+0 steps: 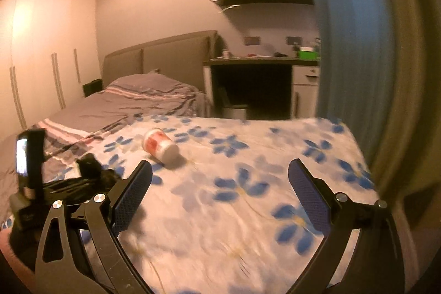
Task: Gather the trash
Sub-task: 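Grasp the tipped orange-and-white paper cup with the right tool while the left tool holds the bag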
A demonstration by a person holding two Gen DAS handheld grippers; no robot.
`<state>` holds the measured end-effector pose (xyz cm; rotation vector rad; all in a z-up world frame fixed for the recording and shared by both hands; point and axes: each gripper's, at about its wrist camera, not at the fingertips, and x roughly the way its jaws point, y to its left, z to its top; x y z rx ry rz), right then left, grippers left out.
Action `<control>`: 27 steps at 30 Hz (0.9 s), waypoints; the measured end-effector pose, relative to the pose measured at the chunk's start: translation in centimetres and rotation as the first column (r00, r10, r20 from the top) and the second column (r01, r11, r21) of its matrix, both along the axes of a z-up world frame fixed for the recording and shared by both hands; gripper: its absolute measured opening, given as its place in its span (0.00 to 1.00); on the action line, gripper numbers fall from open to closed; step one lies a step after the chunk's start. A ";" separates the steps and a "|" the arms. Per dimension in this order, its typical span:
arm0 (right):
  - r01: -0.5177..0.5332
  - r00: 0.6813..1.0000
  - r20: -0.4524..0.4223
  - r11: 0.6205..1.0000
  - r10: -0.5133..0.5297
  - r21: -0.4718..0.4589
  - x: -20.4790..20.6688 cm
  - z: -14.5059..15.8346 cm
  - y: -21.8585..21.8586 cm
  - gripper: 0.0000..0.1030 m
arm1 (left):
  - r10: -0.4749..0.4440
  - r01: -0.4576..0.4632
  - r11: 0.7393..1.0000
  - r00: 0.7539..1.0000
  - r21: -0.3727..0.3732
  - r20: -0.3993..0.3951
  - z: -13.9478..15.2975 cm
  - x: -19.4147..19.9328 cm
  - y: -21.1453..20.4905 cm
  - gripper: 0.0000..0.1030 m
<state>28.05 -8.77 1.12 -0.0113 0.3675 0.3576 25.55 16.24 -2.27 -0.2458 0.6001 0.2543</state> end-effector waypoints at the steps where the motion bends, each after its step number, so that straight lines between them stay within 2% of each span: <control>1: -0.018 1.000 -0.003 1.000 0.018 -0.002 0.9 0.0 0.9 0.92 | 0.031 -0.031 1.000 1.000 -0.003 0.003 0.2 0.0 1.1 0.16; 10: -0.161 0.985 -0.064 0.985 0.157 -0.056 9.4 -1.8 9.4 0.92 | 0.172 -0.172 0.985 0.985 -0.014 -0.005 0.4 1.0 8.6 0.16; 15: -0.231 0.969 -0.125 0.960 0.213 -0.157 12.8 -4.2 13.0 0.92 | 0.218 -0.219 0.975 0.976 -0.026 -0.020 -0.1 1.2 11.5 0.16; 21: -0.305 0.950 -0.160 0.913 0.270 -0.273 14.1 -6.4 15.9 0.92 | 0.207 -0.209 0.974 0.978 -0.089 -0.035 -1.1 1.1 12.5 0.16; 27: -0.309 0.945 -0.204 0.905 0.257 -0.293 16.1 -7.8 16.3 0.92 | 0.186 -0.187 0.977 0.982 -0.097 -0.020 -1.0 0.6 11.7 0.16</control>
